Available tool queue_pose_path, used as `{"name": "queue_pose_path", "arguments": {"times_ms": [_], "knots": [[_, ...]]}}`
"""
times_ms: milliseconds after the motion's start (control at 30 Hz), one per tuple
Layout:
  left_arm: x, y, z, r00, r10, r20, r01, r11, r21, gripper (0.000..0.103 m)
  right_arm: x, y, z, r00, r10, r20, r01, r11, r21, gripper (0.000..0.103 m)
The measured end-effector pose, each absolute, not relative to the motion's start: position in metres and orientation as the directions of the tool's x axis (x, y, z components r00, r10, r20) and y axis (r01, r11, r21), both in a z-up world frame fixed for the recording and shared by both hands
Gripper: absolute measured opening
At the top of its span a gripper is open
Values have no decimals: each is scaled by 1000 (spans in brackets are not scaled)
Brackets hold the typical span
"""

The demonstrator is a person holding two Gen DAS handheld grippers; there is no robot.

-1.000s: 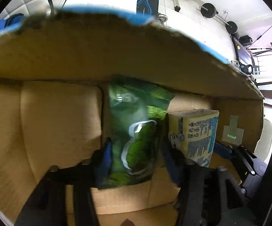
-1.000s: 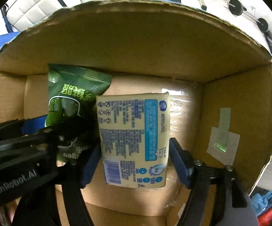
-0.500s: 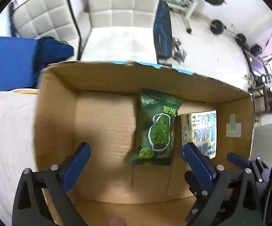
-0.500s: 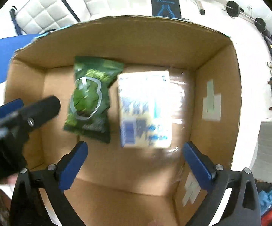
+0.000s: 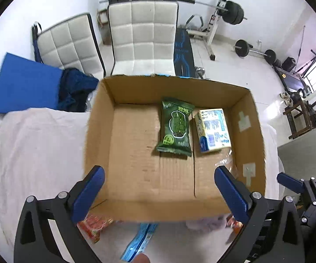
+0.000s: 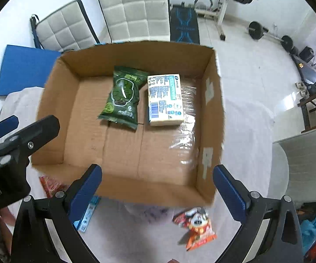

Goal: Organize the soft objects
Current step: 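Withdraw both tools from the box toward the remaining snacks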

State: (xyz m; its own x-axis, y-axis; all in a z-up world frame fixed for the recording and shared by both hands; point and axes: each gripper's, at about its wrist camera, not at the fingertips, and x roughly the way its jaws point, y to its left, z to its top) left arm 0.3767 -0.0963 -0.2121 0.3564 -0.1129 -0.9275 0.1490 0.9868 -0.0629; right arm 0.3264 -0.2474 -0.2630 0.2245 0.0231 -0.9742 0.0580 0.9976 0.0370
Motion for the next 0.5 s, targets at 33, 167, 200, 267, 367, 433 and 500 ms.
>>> {"name": "queue_pose_path", "arguments": {"times_ms": [33, 167, 200, 267, 367, 433, 500], "knots": [[366, -94, -202, 380, -106, -919, 161, 986, -48, 102, 316, -247, -254, 243, 20, -970, 59, 998, 35, 103], [336, -82, -173, 444, -120, -888, 178, 983, -43, 102, 290, -236, -230, 301, 6, -954, 78, 996, 31, 103], [331, -79, -167, 454, -123, -882, 178, 983, -45, 102, 283, -233, -224, 314, 6, -949, 84, 996, 34, 103], [320, -73, -155, 468, -136, -873, 177, 982, -58, 102, 270, -230, -209, 339, 8, -941, 100, 994, 45, 103], [304, -64, -138, 487, -155, -859, 186, 980, -72, 102, 251, -227, -186, 378, 7, -926, 118, 991, 56, 103], [296, -61, -128, 498, -160, -852, 193, 979, -70, 102, 241, -224, -172, 406, 0, -914, 126, 990, 57, 103], [288, -60, -121, 509, -161, -845, 202, 977, -65, 102, 233, -223, -161, 420, 6, -908, 130, 989, 67, 103]]}}
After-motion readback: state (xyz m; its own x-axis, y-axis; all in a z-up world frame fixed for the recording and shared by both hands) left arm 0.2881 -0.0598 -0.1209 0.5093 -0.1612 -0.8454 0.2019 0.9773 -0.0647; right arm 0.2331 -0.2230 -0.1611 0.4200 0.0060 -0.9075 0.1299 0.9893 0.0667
